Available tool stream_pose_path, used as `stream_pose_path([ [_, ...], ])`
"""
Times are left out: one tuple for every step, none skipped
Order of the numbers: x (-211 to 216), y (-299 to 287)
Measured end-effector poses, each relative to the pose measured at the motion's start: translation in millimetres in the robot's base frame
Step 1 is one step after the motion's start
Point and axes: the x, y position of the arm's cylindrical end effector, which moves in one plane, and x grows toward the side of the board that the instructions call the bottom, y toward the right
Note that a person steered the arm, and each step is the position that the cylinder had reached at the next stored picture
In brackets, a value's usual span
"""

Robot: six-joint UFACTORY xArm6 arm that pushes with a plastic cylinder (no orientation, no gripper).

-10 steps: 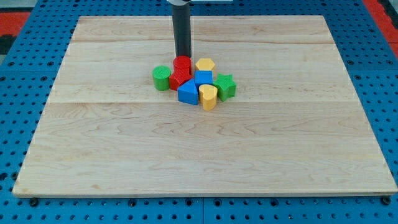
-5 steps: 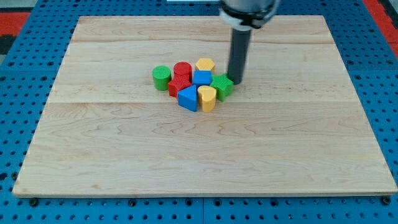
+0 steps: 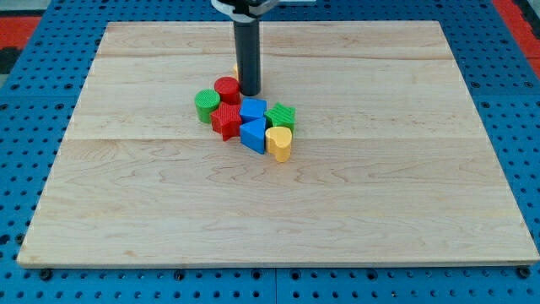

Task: Separate the yellow hexagon from the group of blocks

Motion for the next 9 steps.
stream_pose_path([
  [-3,-3],
  [-16,35],
  [-28,23],
  [-32,-20],
  [-34,-30],
  [-82,2],
  [-75,-36],
  [-46,-72],
  [-41,-40],
])
